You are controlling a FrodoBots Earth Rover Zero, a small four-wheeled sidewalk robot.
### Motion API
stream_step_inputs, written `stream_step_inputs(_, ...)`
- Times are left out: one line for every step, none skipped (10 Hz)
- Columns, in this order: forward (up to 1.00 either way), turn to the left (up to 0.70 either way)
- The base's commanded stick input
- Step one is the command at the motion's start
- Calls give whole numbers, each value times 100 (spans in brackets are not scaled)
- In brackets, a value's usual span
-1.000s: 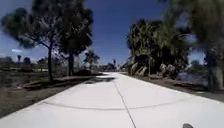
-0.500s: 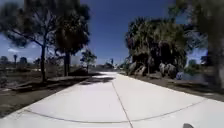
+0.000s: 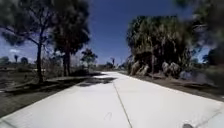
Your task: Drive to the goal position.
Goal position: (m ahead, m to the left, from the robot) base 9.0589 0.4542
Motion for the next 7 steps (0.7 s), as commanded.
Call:
stream_step_inputs(70, 0)
stream_step_inputs(70, 0)
stream_step_inputs(70, 0)
stream_step_inputs(70, 0)
stream_step_inputs(70, 0)
stream_step_inputs(70, 0)
stream_step_inputs(70, 0)
